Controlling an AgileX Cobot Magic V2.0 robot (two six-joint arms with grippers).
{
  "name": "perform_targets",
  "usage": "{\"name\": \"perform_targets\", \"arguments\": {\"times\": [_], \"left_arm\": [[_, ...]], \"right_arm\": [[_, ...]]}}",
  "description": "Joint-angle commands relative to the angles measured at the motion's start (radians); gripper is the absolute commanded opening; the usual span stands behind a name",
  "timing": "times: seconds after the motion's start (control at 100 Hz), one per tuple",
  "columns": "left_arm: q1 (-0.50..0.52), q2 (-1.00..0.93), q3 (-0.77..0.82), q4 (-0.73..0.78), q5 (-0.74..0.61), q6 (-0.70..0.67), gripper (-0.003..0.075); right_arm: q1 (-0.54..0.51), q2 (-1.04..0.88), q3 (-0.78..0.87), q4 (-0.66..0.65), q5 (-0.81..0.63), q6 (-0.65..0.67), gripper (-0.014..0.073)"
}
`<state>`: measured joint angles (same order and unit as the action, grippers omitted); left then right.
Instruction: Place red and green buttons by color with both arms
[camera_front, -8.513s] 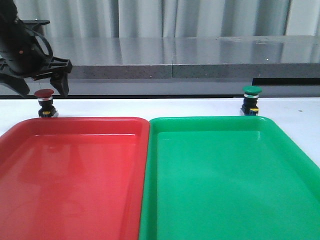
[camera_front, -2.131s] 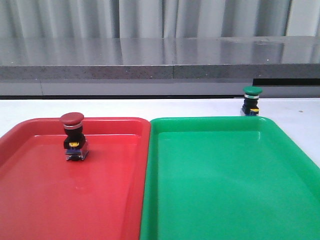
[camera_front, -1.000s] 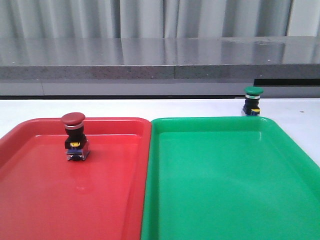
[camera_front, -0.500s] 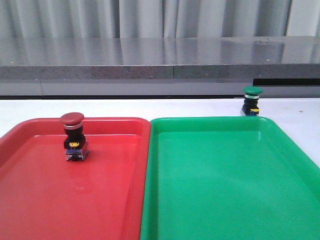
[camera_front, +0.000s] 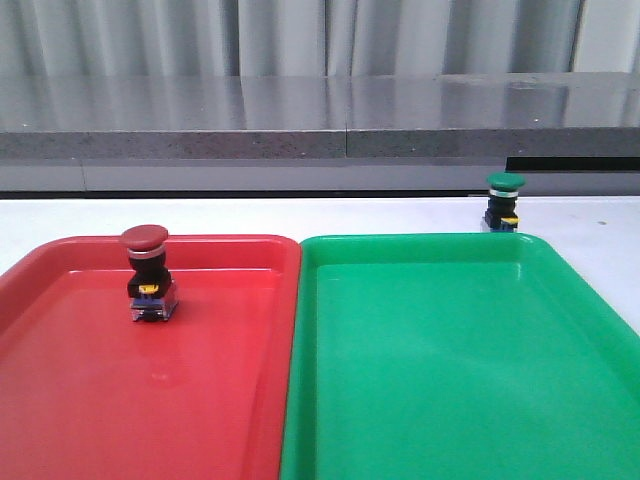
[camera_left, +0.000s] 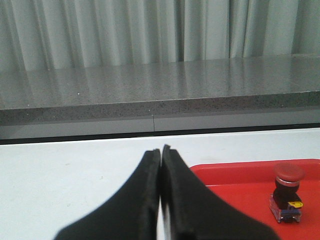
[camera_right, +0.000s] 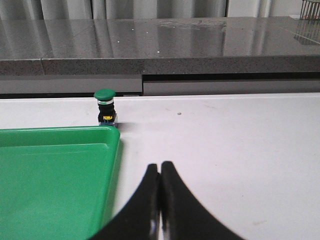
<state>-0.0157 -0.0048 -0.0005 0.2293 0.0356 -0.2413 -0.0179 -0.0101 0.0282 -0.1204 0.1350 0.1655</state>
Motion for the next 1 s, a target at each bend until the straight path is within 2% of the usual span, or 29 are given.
{"name": "perform_targets", "arguments": {"times": [0.0, 0.25, 0.56, 0.75, 0.99], "left_arm": [[0.000, -0.034, 0.028, -0.005, -0.081, -0.002, -0.0019], [0.000, -0.034, 0.028, -0.005, -0.081, -0.002, -0.0019], [0.000, -0.034, 0.028, -0.005, -0.081, -0.002, -0.0019], [0.000, -0.034, 0.028, -0.005, -0.081, -0.002, -0.0019], [0.000, -0.034, 0.028, -0.005, -0.081, -0.002, -0.0019]], "right_arm": [[-0.004, -0.015, -0.016, -0.001, -0.080, -0.005, -0.0067], [-0.004, -0.015, -0.016, -0.001, -0.083, -0.005, -0.0067], [-0.004, -0.012, -0.051, -0.002, -0.183, -0.005, -0.0067], [-0.004, 0.075, -0.187, 0.022, -0.072, -0.004, -0.0067], [-0.004, 0.354, -0.453, 0.034, 0.160, -0.004, -0.0067]]}}
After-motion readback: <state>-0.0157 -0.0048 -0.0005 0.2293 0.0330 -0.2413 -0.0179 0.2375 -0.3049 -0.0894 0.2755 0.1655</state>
